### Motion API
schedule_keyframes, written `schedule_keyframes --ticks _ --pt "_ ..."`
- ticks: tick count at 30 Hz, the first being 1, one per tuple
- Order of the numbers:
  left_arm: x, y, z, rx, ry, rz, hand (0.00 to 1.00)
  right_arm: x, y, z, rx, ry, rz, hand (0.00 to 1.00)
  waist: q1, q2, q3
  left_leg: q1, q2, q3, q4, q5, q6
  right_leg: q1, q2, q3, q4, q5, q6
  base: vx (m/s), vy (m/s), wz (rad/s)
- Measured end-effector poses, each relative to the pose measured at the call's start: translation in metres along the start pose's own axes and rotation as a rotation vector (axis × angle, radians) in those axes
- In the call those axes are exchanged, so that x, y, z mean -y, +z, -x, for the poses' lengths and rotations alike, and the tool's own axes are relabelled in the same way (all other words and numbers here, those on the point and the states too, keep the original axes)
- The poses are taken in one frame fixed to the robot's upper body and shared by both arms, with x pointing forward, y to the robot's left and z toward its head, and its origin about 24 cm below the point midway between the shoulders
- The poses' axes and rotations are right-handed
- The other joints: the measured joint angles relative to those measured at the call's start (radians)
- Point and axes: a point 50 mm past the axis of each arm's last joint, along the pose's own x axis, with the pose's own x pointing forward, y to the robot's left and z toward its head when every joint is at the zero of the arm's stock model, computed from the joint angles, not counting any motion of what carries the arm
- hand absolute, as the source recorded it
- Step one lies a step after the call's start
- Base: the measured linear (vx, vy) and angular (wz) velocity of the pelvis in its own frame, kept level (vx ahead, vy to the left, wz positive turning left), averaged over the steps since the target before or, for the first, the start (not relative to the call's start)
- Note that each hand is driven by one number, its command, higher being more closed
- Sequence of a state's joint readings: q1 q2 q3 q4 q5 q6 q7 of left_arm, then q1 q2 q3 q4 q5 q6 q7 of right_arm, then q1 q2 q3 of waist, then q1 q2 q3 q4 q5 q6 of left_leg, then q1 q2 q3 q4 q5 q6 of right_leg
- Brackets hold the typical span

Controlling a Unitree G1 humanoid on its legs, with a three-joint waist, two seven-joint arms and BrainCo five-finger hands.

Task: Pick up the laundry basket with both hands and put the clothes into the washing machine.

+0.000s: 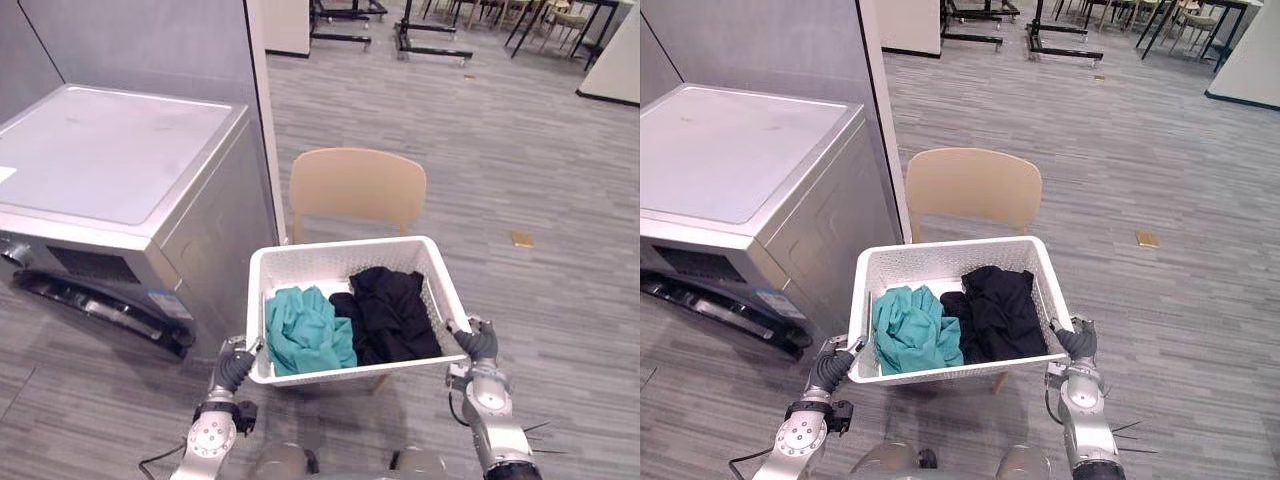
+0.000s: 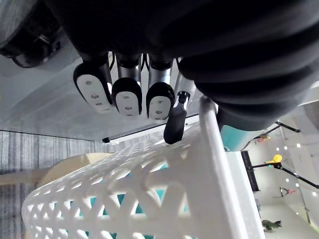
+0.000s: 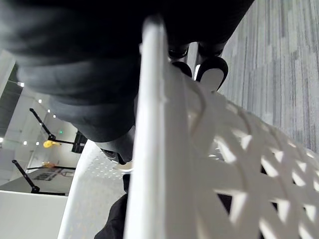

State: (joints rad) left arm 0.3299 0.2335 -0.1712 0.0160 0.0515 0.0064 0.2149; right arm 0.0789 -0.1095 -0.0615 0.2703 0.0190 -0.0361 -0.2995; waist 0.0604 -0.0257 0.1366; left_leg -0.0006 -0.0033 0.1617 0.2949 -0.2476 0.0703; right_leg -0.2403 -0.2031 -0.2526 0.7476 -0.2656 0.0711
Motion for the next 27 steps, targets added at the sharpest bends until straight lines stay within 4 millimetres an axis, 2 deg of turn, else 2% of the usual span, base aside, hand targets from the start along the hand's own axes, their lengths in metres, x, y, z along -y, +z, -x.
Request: schedule_keyframes --ticks 1,2,3,5,7,9,12,15,16,18,19,20,23,24,27 --pt "0.0 0.0 0.0 0.001 -0.001 0.0 1.0 0.001 0.0 0.0 0.001 0.001 0.004 1.0 -0.006 -0.002 -0.001 0.006 -0.003 -0.006 -0.004 0.0 -0.001 -0.011 0.028 -0.002 -0.09 0.001 -0.005 0.26 -0.028 0.29" --pt "0.0 0.001 0.0 0.003 -0.002 -0.001 1.0 0.001 0.0 0.0 0.002 0.001 0.007 1.0 -0.022 -0.009 -0.002 0.007 -0.011 -0.018 0.007 -0.006 -0.013 -0.012 0.064 0.011 -0.234 0.041 -0.017 0.26 -0.056 0.35" --pt "-0.001 0.0 -0.001 0.004 -0.004 -0.009 1.0 0.002 -0.001 0.0 0.0 0.001 0.011 1.0 -0.026 -0.03 0.001 0.012 -0.036 -0.027 0.03 -0.022 -0.036 -0.01 0.078 0.04 -0.34 0.189 -0.068 0.21 -0.06 0.36" --pt "0.007 -0.001 -0.003 -0.008 -0.018 0.009 1.0 0.008 -0.006 0.0 -0.017 -0.004 0.044 1.0 -0.023 0.001 -0.007 0.019 -0.01 -0.047 0.044 -0.028 -0.048 0.033 0.098 0.029 -0.376 0.2 -0.074 0.28 -0.078 0.07" --pt "0.006 0.001 -0.005 0.0 -0.017 0.003 1.0 0.009 -0.006 0.0 -0.012 0.006 0.063 1.0 -0.018 0.007 -0.007 0.02 0.009 -0.048 0.021 -0.027 -0.051 0.048 0.124 0.02 -0.431 0.213 -0.084 0.21 -0.069 -0.06" --pt "0.007 0.005 -0.009 0.016 -0.017 -0.007 1.0 0.01 -0.005 -0.001 -0.005 0.006 0.077 1.0 -0.02 0.004 -0.006 0.011 0.022 -0.048 -0.012 -0.021 -0.059 0.049 0.143 0.009 -0.479 0.238 -0.09 0.11 -0.047 0.02" --pt "0.005 0.01 -0.027 0.032 -0.008 -0.04 1.0 0.006 0.001 -0.008 0.014 0.013 0.091 1.0 -0.017 -0.008 0.045 -0.032 0.024 -0.046 0.014 -0.02 -0.061 0.029 0.147 0.008 -0.505 0.267 -0.091 0.0 0.002 -0.01" --pt "-0.003 0.037 -0.056 0.113 0.051 -0.053 1.0 -0.006 0.02 -0.027 0.059 0.024 0.093 1.0 -0.014 -0.026 0.144 -0.181 0.019 -0.038 0.151 -0.024 -0.065 -0.074 0.124 0.008 -0.457 0.29 -0.093 -0.17 0.047 0.06" --pt "-0.009 0.056 -0.068 0.168 0.091 -0.043 1.0 -0.013 0.035 -0.035 0.102 0.022 0.073 1.0 -0.011 -0.024 0.205 -0.26 0.02 -0.034 0.23 -0.034 -0.066 -0.134 0.113 0.007 -0.418 0.29 -0.093 -0.29 0.077 0.11" --pt "-0.015 0.075 -0.078 0.22 0.151 -0.021 1.0 -0.021 0.051 -0.041 0.142 0.026 0.038 1.0 -0.001 -0.019 0.236 -0.379 0.032 -0.029 0.32 -0.051 -0.073 -0.228 0.106 0.005 -0.373 0.287 -0.091 -0.24 0.056 0.02" --pt "-0.019 0.088 -0.087 0.251 0.191 -0.006 1.0 -0.027 0.064 -0.046 0.174 0.022 0.013 1.0 0.012 -0.003 0.27 -0.432 0.056 -0.022 0.366 -0.09 -0.056 -0.277 0.119 0.001 -0.341 0.284 -0.095 -0.21 0.018 -0.08" --pt "-0.025 0.097 -0.091 0.277 0.234 0.012 1.0 -0.035 0.075 -0.048 0.199 0.026 -0.016 1.0 0.013 0.007 0.282 -0.485 0.075 -0.022 0.405 -0.118 -0.039 -0.325 0.125 -0.012 -0.311 0.28 -0.1 -0.21 0.018 -0.05" --pt "-0.039 0.124 -0.101 0.344 0.349 0.071 1.0 -0.054 0.098 -0.05 0.249 0.04 -0.086 1.0 0.016 0.005 0.301 -0.583 0.098 -0.016 0.461 -0.136 -0.023 -0.413 0.124 -0.027 -0.264 0.275 -0.108 -0.21 -0.029 0.06" --pt "-0.048 0.14 -0.106 0.378 0.407 0.111 0.0 -0.063 0.115 -0.051 0.29 0.046 -0.124 0.0 0.017 0.005 0.317 -0.623 0.108 -0.012 0.487 -0.137 -0.024 -0.45 0.123 -0.031 -0.243 0.266 -0.116 -0.18 -0.061 -0.05" --pt "-0.061 0.161 -0.113 0.412 0.491 0.196 0.0 -0.077 0.14 -0.048 0.371 0.064 -0.188 0.0 0.024 0.002 0.325 -0.714 0.14 -0.01 0.532 -0.142 -0.029 -0.53 0.122 -0.065 -0.212 0.258 -0.133 -0.13 -0.095 -0.11"
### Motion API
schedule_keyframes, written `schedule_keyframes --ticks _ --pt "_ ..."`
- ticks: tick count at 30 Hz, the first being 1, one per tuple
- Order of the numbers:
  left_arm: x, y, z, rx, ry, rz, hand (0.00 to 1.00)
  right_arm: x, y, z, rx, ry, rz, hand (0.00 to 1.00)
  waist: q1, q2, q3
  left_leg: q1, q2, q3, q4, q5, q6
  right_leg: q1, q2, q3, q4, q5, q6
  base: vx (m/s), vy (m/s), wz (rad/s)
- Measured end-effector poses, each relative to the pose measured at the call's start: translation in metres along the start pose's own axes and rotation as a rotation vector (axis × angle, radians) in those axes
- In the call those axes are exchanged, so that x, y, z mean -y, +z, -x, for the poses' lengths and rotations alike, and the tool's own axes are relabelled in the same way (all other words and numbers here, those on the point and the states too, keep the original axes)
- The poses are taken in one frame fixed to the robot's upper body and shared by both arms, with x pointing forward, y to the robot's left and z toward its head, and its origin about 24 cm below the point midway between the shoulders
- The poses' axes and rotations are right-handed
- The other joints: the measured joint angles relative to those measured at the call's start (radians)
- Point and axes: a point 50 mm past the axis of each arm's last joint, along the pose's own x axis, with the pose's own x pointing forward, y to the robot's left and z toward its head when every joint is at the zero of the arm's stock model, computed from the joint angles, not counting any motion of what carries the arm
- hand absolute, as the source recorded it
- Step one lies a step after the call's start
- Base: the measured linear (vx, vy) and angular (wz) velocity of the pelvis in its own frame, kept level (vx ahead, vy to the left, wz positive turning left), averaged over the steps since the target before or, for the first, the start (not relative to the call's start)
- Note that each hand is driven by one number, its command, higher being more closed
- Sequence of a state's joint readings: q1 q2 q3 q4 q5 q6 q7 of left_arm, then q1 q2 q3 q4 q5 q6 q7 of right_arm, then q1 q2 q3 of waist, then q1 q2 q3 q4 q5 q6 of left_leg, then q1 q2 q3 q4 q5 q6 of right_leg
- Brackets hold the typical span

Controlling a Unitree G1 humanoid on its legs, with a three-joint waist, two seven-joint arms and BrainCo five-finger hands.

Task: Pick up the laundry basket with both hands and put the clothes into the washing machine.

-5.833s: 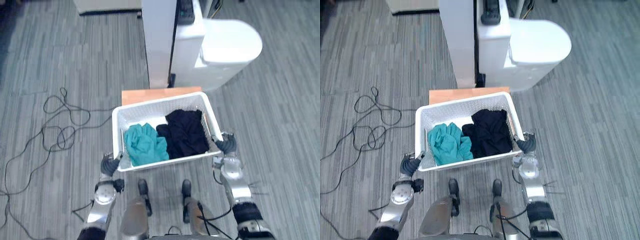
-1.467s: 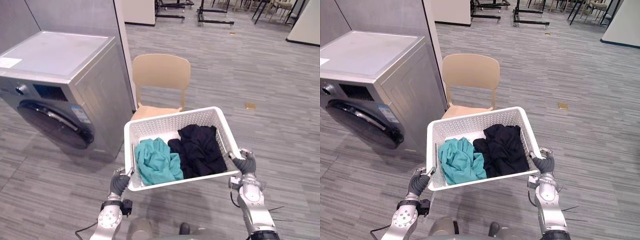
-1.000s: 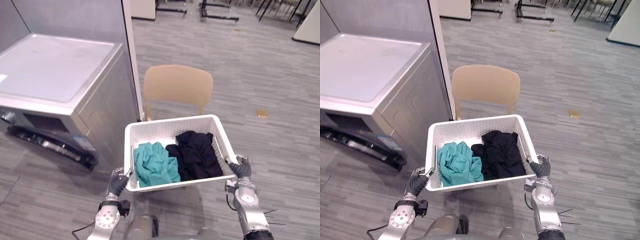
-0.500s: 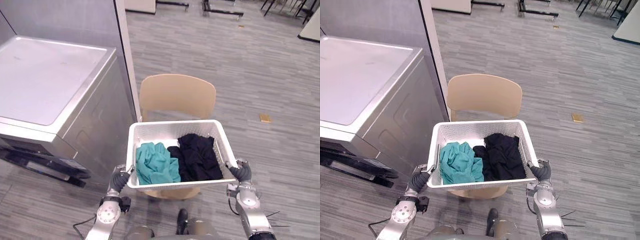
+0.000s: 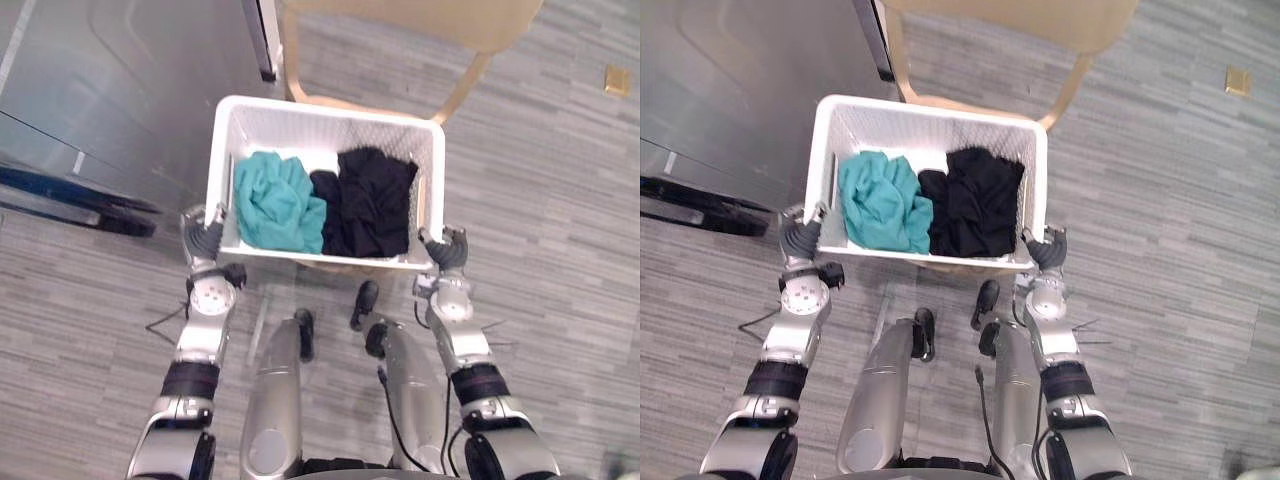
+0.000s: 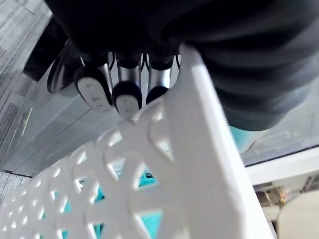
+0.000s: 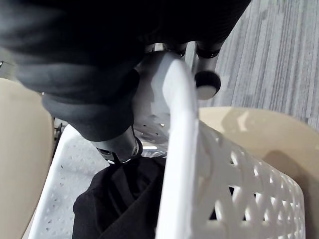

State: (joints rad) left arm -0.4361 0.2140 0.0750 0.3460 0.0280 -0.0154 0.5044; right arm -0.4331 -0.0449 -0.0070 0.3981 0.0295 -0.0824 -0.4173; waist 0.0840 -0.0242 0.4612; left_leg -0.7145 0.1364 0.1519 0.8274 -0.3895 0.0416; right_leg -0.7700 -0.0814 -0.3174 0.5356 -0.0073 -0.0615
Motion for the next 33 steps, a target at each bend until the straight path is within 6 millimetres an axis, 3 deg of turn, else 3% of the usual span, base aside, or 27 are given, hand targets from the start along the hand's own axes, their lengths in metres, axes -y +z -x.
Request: schedule_keyframes --ticks 5,12,17,23,26,29,33 --pt "-0.002 0.018 -0.015 0.035 0.075 0.1 0.0 -0.012 0.018 0.001 0.072 -0.008 -0.069 0.0 -0.001 0.001 0.022 -0.039 0.037 -0.029 0.017 0.001 -0.027 -0.007 0.033 -0.041 -0.034 0.016 -0.028 -0.02 -0.085 -0.01" --pt "-0.003 0.015 -0.014 0.027 0.088 0.12 0.0 -0.013 0.014 0.01 0.06 -0.02 -0.098 0.0 -0.014 0.001 0.022 -0.023 0.037 -0.031 0.008 0.006 -0.033 0.01 0.037 -0.043 -0.039 0.027 -0.044 0.0 0.018 -0.01" --pt "-0.006 -0.026 0.016 -0.089 0.081 0.104 0.0 -0.01 0.01 0.034 0.072 -0.008 -0.147 0.0 -0.013 0.001 0.022 0.057 0.035 -0.007 -0.031 0.006 -0.033 0.075 0.043 -0.025 -0.07 0.025 -0.035 0.0 0.038 -0.06" --pt "-0.017 -0.054 0.053 -0.188 0.103 0.137 0.0 -0.001 0.015 0.048 0.115 -0.011 -0.17 0.0 -0.013 0.001 0.022 0.136 0.033 0.002 -0.066 0.006 -0.033 0.141 0.046 -0.022 -0.084 0.014 -0.029 0.01 -0.001 0.01" --pt "-0.027 -0.065 0.074 -0.219 0.105 0.158 0.0 0.014 0.009 0.06 0.116 -0.036 -0.153 0.0 -0.011 0.001 0.021 0.215 0.021 0.004 -0.111 0.009 -0.037 0.204 0.041 -0.02 -0.092 -0.005 -0.022 0.05 -0.004 0.09" --pt "-0.042 -0.078 0.093 -0.269 0.107 0.192 0.0 0.028 -0.009 0.073 0.057 -0.033 -0.102 0.0 -0.007 0.0 0.007 0.297 0.008 0.009 -0.18 0.022 -0.048 0.267 0.039 -0.019 -0.117 -0.015 -0.019 0.08 -0.015 0.08" --pt "-0.05 -0.096 0.114 -0.358 0.091 0.214 0.0 0.052 -0.033 0.089 -0.037 -0.056 -0.029 0.0 -0.009 0.004 -0.068 0.369 -0.008 0.002 -0.262 0.043 -0.057 0.323 0.033 -0.031 -0.146 -0.026 -0.022 0.15 -0.031 0.14"
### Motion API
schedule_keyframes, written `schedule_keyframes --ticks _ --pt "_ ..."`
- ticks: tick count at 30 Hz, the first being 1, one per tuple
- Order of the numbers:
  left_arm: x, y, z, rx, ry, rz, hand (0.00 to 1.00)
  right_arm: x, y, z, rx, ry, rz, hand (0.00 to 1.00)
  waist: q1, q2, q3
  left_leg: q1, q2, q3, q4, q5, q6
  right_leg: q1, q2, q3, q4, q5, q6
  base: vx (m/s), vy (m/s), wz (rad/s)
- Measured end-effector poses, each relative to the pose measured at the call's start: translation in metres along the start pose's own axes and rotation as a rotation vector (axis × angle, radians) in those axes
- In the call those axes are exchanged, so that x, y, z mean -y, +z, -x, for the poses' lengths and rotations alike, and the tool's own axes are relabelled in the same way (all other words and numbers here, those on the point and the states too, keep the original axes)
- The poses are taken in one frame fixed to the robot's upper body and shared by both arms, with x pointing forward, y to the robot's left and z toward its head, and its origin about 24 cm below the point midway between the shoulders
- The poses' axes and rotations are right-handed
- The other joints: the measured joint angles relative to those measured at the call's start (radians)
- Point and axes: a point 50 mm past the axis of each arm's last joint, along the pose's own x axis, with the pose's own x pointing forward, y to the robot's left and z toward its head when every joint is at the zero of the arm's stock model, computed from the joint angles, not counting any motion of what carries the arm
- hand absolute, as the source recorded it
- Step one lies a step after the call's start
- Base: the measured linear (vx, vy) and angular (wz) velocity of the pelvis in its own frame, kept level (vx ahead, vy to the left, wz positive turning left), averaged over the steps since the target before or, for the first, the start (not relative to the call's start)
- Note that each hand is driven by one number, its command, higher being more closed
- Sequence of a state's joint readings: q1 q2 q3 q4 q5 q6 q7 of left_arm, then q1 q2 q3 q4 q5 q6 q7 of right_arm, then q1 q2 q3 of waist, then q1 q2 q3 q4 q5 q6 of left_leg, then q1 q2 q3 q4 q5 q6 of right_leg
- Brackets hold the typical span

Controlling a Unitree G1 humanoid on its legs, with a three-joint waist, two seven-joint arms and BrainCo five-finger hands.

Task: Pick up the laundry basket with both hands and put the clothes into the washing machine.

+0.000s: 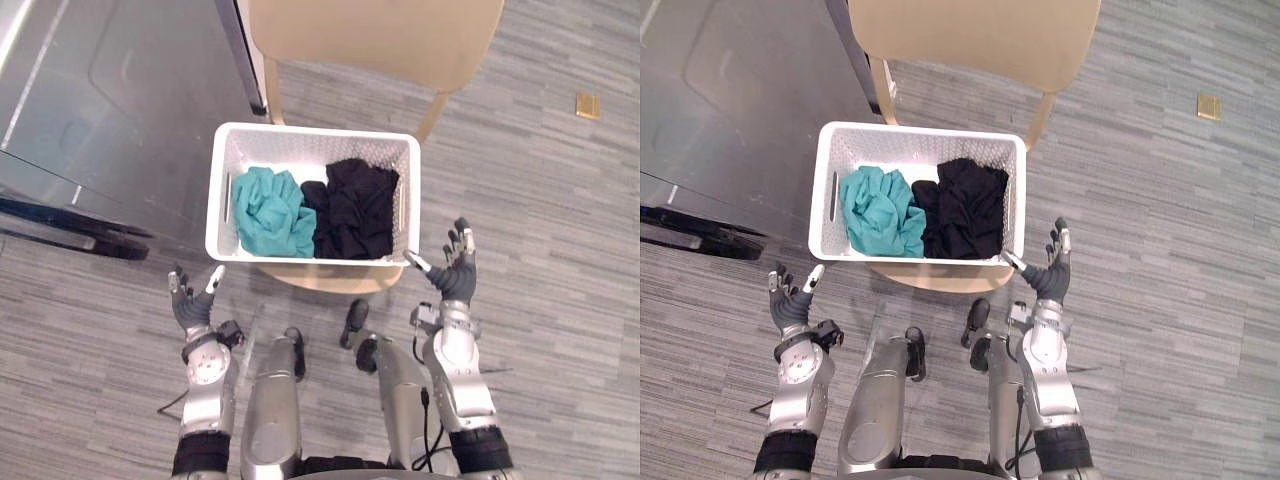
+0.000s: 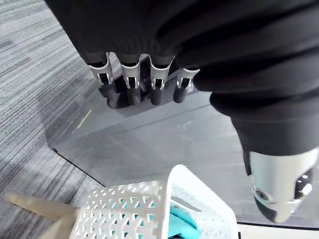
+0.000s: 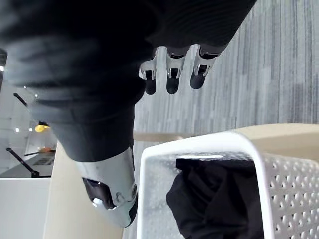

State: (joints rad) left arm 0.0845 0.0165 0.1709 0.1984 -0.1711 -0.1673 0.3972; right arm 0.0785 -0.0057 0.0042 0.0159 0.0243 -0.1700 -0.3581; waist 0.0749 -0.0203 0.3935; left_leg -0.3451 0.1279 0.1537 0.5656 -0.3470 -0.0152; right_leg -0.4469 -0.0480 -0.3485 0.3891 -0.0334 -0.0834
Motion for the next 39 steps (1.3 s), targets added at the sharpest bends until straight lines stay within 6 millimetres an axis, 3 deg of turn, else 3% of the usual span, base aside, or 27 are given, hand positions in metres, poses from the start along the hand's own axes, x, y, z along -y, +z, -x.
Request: schedule_keyframes --ticks 3,6,8,11,15,19,20,21,22,24,27,29,30,31,32,33,34,35,36,37,38,39 --pt "-0.009 -0.024 0.01 -0.095 -0.033 -0.023 0.0 0.022 -0.027 0.012 -0.111 -0.021 0.077 0.0 -0.003 -0.001 -0.064 0.088 -0.015 -0.01 -0.085 0.023 -0.008 0.071 -0.001 -0.01 -0.033 -0.012 0.008 0.17 -0.021 0.18" --pt "-0.017 -0.059 0.021 -0.246 -0.084 -0.082 0.0 0.037 -0.068 0.028 -0.29 0.022 0.21 0.0 -0.004 0.005 -0.123 0.164 -0.032 -0.017 -0.177 0.056 -0.013 0.133 -0.007 -0.023 -0.075 -0.015 0.013 0.13 -0.011 0.2" --pt "-0.024 -0.088 0.033 -0.386 -0.108 -0.132 0.0 0.043 -0.105 0.049 -0.483 0.071 0.283 0.0 -0.004 0.011 -0.153 0.231 -0.039 -0.033 -0.239 0.077 -0.022 0.199 -0.004 -0.041 -0.114 -0.014 0.014 0.1 -0.007 0.24" --pt "-0.039 -0.119 0.052 -0.544 -0.114 -0.218 0.0 0.05 -0.133 0.07 -0.648 0.114 0.338 0.0 -0.004 0.021 -0.191 0.281 -0.044 -0.043 -0.308 0.099 -0.025 0.252 0.003 -0.051 -0.167 -0.007 0.025 0.04 -0.003 0.16" --pt "-0.053 -0.142 0.073 -0.692 -0.118 -0.298 0.0 0.056 -0.155 0.089 -0.795 0.149 0.375 0.0 -0.004 0.035 -0.211 0.326 -0.05 -0.071 -0.356 0.117 -0.035 0.309 0.012 -0.068 -0.219 0.008 0.032 0.02 0.016 0.15" --pt "-0.048 -0.14 0.068 -0.679 -0.135 -0.312 0.0 0.058 -0.161 0.094 -0.84 0.147 0.377 0.0 -0.008 0.037 -0.209 0.271 -0.065 -0.127 -0.324 0.135 -0.051 0.308 -0.021 -0.148 -0.213 0.007 0.034 -0.01 0.027 0.56" --pt "-0.047 -0.14 0.067 -0.673 -0.138 -0.313 0.0 0.058 -0.162 0.094 -0.847 0.146 0.374 0.0 -0.007 0.033 -0.207 0.25 -0.068 -0.123 -0.31 0.144 -0.065 0.304 -0.034 -0.165 -0.214 0.007 0.034 -0.08 0.088 1.07" --pt "-0.043 -0.139 0.066 -0.667 -0.154 -0.319 0.0 0.059 -0.163 0.094 -0.859 0.136 0.367 0.0 -0.008 0.031 -0.205 0.193 -0.051 -0.048 -0.235 0.142 -0.081 0.296 -0.066 -0.218 -0.216 0.007 0.034 -0.09 0.095 0.98" --pt "-0.044 -0.14 0.067 -0.67 -0.155 -0.322 0.0 0.062 -0.163 0.091 -0.861 0.134 0.379 0.0 -0.008 0.035 -0.203 0.168 -0.018 0.003 -0.188 0.136 -0.071 0.296 -0.073 -0.235 -0.214 0.008 0.034 -0.11 0.118 1.03" --pt "-0.048 -0.139 0.064 -0.667 -0.146 -0.331 0.0 0.064 -0.163 0.085 -0.861 0.135 0.393 0.0 -0.006 0.037 -0.202 0.151 0.099 0.111 -0.097 0.113 -0.033 0.308 -0.11 -0.276 -0.206 0.015 0.048 -0.06 0.161 0.64" --pt "-0.051 -0.141 0.065 -0.678 -0.14 -0.346 0.0 0.073 -0.161 0.079 -0.854 0.131 0.426 0.0 -0.017 0.031 -0.198 0.178 0.202 0.166 -0.112 0.116 -0.038 0.318 -0.18 -0.3 -0.185 0.025 0.087 -0.05 0.315 0.54" --pt "-0.048 -0.145 0.071 -0.701 -0.145 -0.347 0.0 0.083 -0.159 0.074 -0.846 0.122 0.457 0.0 -0.052 0.072 -0.221 0.198 0.235 0.141 -0.244 0.153 -0.076 0.326 -0.228 -0.341 -0.193 0.06 0.16 -0.04 0.472 0.71" --pt "-0.045 -0.147 0.074 -0.708 -0.15 -0.34 0.0 0.086 -0.158 0.073 -0.846 0.121 0.466 0.0 -0.058 0.097 -0.228 0.203 0.24 0.131 -0.28 0.166 -0.072 0.331 -0.23 -0.353 -0.198 0.077 0.179 0.0 0.633 0.63" --pt "-0.041 -0.147 0.072 -0.709 -0.174 -0.356 0.0 0.084 -0.16 0.074 -0.863 0.125 0.463 0.0 -0.058 0.097 -0.222 0.2 0.21 0.11 -0.272 0.205 -0.152 0.346 -0.268 -0.36 -0.194 0.099 0.215 0.02 0.617 0.69" --pt "-0.043 -0.145 0.069 -0.7 -0.181 -0.372 0.0 0.072 -0.163 0.08 -0.88 0.162 0.438 0.0 -0.058 0.055 -0.217 0.188 0.152 0.094 -0.241 0.192 -0.132 0.361 -0.319 -0.352 -0.194 0.097 0.231 0.02 0.5 0.75" --pt "-0.048 -0.143 0.066 -0.69 -0.177 -0.385 0.0 0.065 -0.165 0.085 -0.89 0.186 0.426 0.0 -0.058 0.046 -0.213 0.175 0.126 0.085 -0.211 0.174 -0.118 0.366 -0.344 -0.341 -0.189 0.1 0.235 0.03 0.34 0.78" --pt "-0.049 -0.141 0.063 -0.678 -0.173 -0.388 0.0 0.05 -0.167 0.089 -0.895 0.229 0.408 0.0 -0.054 0.01 -0.213 0.16 0.09 0.07 -0.151 0.133 -0.095 0.376 -0.388 -0.315 -0.16 0.117 0.241 0.04 0.322 0.59" --pt "-0.055 -0.14 0.061 -0.677 -0.163 -0.402 0.0 0.036 -0.167 0.088 -0.886 0.283 0.397 0.0 -0.044 0.007 -0.214 0.151 0.067 0.068 -0.1 0.098 -0.078 0.371 -0.423 -0.298 -0.128 0.131 0.235 0.05 0.37 0.32" --pt "-0.057 -0.14 0.061 -0.678 -0.161 -0.407 0.0 0.028 -0.165 0.084 -0.866 0.315 0.401 0.0 -0.03 0.007 -0.213 0.152 0.061 0.07 -0.078 0.079 -0.068 0.365 -0.436 -0.282 -0.103 0.141 0.189 0.02 0.336 -0.02" --pt "-0.058 -0.14 0.061 -0.678 -0.157 -0.411 0.0 0.016 -0.161 0.075 -0.828 0.358 0.408 0.0 -0.02 0.016 -0.208 0.152 0.047 0.067 -0.068 0.07 -0.058 0.325 -0.444 -0.234 -0.033 0.13 0.077 0.01 0.218 -0.01" --pt "-0.059 -0.14 0.06 -0.674 -0.153 -0.416 0.0 0.004 -0.155 0.066 -0.783 0.387 0.403 0.0 -0.021 0.027 -0.199 0.153 0.045 0.052 -0.076 0.072 -0.05 0.278 -0.421 -0.15 0.05 0.062 0.091 0.0 0.178 0.23" --pt "-0.059 -0.139 0.059 -0.672 -0.147 -0.421 0.0 -0.003 -0.151 0.062 -0.752 0.41 0.4 0.0 -0.023 0.028 -0.193 0.155 0.037 0.033 -0.086 0.075 -0.043 0.259 -0.367 -0.08 0.098 -0.006 0.139 0.0 0.072 0.54"
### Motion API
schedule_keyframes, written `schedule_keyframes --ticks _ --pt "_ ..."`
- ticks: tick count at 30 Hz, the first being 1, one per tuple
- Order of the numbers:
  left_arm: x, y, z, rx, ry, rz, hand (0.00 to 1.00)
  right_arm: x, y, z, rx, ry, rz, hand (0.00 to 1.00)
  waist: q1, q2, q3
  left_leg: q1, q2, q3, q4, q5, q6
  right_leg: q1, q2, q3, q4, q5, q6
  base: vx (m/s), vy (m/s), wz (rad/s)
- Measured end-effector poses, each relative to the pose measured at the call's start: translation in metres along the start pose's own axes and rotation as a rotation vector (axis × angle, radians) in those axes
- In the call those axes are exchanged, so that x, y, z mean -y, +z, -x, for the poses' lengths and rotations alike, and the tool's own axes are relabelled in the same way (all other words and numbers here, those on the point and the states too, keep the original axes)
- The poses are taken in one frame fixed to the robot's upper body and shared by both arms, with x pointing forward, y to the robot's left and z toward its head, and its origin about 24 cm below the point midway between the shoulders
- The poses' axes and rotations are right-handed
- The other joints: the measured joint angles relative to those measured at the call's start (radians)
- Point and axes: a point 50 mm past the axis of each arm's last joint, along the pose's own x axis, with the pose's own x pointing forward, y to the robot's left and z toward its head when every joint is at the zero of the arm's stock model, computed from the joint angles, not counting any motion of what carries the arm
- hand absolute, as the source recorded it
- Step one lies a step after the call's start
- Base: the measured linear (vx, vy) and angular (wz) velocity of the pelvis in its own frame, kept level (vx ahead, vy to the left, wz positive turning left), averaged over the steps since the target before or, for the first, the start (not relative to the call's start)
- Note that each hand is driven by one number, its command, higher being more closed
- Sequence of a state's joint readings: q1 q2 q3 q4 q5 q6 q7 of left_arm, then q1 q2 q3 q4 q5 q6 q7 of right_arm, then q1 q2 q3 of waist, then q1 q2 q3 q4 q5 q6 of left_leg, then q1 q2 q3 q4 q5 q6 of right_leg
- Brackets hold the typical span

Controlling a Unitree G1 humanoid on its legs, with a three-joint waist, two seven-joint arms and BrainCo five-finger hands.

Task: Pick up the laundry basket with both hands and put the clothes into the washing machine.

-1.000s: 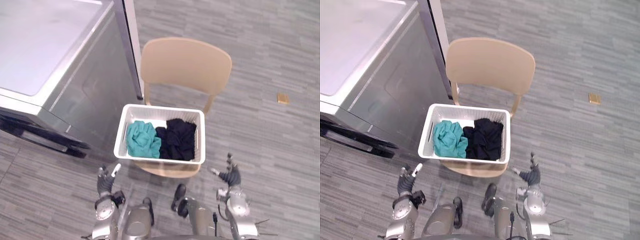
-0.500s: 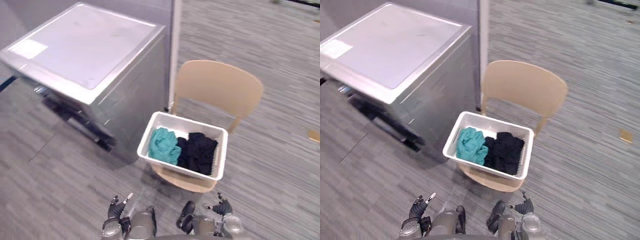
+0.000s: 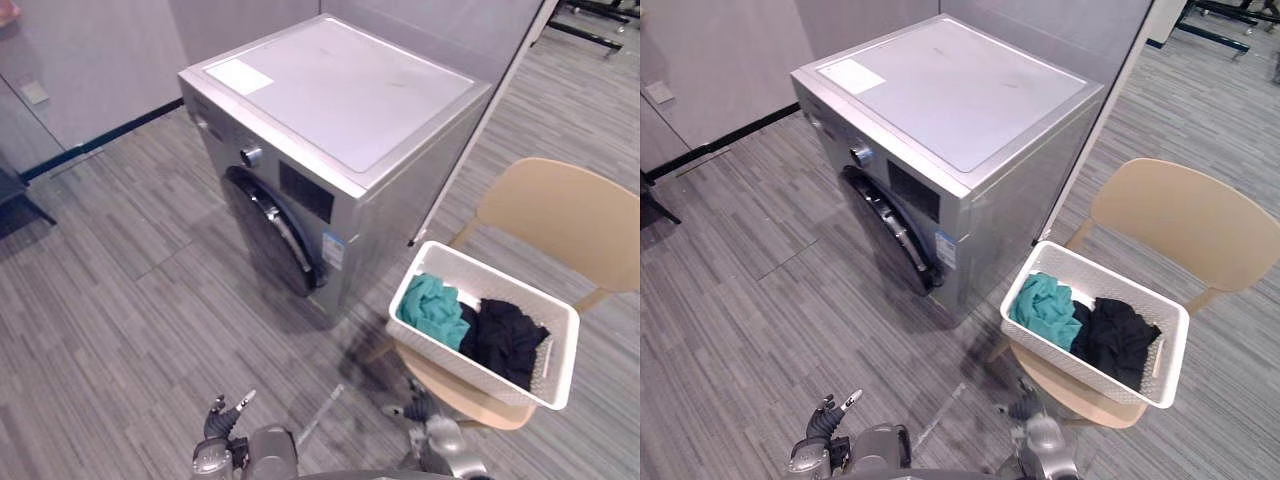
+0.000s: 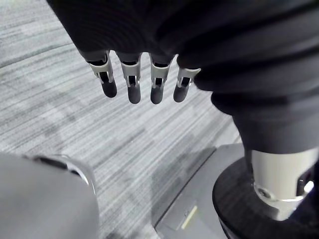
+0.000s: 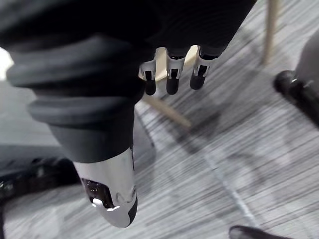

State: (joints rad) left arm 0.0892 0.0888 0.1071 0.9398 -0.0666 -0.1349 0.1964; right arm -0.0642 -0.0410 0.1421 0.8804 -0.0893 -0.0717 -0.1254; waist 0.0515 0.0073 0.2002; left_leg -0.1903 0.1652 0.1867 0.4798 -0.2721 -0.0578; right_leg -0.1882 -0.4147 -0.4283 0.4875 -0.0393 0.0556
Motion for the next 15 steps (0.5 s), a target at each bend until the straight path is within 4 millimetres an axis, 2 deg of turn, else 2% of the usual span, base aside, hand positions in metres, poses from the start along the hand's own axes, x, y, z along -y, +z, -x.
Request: schedule_keyframes --ticks 1,2,3,5,6,7,9,11,12,14,15 --pt "0.0 0.0 0.0 0.001 0.001 -0.004 0.0 -0.005 0.015 -0.002 0.056 0.018 0.017 0.0 -0.001 -0.005 0.011 0.01 -0.02 -0.025 -0.02 0.005 0.007 -0.01 0.097 0.093 0.024 -0.106 0.013 0.01 0.009 0.71" --pt "0.002 0.001 0.0 0.007 -0.01 -0.016 0.0 -0.007 0.027 -0.004 0.102 0.03 0.035 0.0 -0.004 0.003 0.02 0.01 -0.034 -0.051 -0.024 0.005 0.009 -0.017 0.191 0.191 0.013 -0.188 0.025 0.02 -0.048 0.92" --pt "0.009 0.004 0.0 0.015 -0.028 -0.019 0.0 -0.007 0.04 -0.007 0.143 0.036 0.051 0.0 -0.011 0.024 0.037 0.008 -0.045 -0.092 -0.024 0.011 0.004 -0.015 0.262 0.287 0.0 -0.215 0.021 0.02 -0.061 0.89" --pt "0.016 0.011 -0.002 0.033 -0.046 -0.02 0.0 -0.009 0.049 -0.008 0.176 0.04 0.046 0.0 -0.013 0.034 0.044 -0.001 -0.064 -0.134 -0.03 0.025 -0.003 -0.001 0.284 0.314 -0.016 -0.217 0.023 0.02 -0.043 0.8" --pt "0.025 0.016 -0.001 0.051 -0.073 -0.024 0.0 -0.009 0.063 -0.01 0.219 0.043 0.05 0.0 -0.007 0.052 0.055 -0.016 -0.08 -0.17 -0.049 0.048 -0.01 -0.009 0.277 0.29 -0.014 -0.219 0.023 0.04 -0.06 0.81" --pt "0.031 0.018 -0.001 0.057 -0.086 -0.017 0.0 -0.012 0.077 -0.012 0.26 0.055 0.063 0.0 -0.003 0.055 0.066 -0.027 -0.091 -0.198 -0.076 0.075 -0.015 -0.01 0.271 0.265 -0.012 -0.219 0.023 0.04 -0.106 0.91" --pt "0.037 0.022 -0.001 0.07 -0.099 -0.012 0.0 -0.019 0.108 -0.011 0.362 0.077 0.075 0.0 0.002 0.056 0.073 -0.04 -0.099 -0.262 -0.142 0.126 -0.033 -0.006 0.266 0.207 -0.021 -0.216 0.018 0.04 -0.159 0.91" --pt "0.037 0.026 -0.001 0.085 -0.099 -0.008 0.0 -0.022 0.134 -0.006 0.466 0.068 0.05 0.0 0.022 0.056 0.074 -0.04 -0.094 -0.309 -0.202 0.171 -0.05 0.011 0.274 0.157 -0.05 -0.208 0.005 0.02 -0.128 0.82" --pt "0.038 0.027 -0.001 0.091 -0.099 -0.005 0.0 -0.023 0.142 -0.005 0.496 0.065 0.044 0.0 0.025 0.056 0.074 -0.04 -0.094 -0.325 -0.221 0.188 -0.053 0.019 0.273 0.141 -0.06 -0.206 0.002 0.01 -0.112 0.96" --pt "0.04 0.029 0.0 0.104 -0.098 0.002 0.0 -0.02 0.17 0.0 0.596 0.04 0.023 0.0 0.049 0.056 0.074 -0.042 -0.096 -0.353 -0.306 0.271 -0.064 0.033 0.271 0.082 -0.099 -0.2 -0.008 -0.01 -0.106 0.81" --pt "0.04 0.03 0.001 0.11 -0.095 0.005 0.0 -0.02 0.176 0.001 0.615 0.038 0.022 0.0 0.051 0.056 0.074 -0.046 -0.096 -0.353 -0.32 0.288 -0.064 0.034 0.272 0.069 -0.108 -0.197 -0.011 -0.02 -0.066 0.66"
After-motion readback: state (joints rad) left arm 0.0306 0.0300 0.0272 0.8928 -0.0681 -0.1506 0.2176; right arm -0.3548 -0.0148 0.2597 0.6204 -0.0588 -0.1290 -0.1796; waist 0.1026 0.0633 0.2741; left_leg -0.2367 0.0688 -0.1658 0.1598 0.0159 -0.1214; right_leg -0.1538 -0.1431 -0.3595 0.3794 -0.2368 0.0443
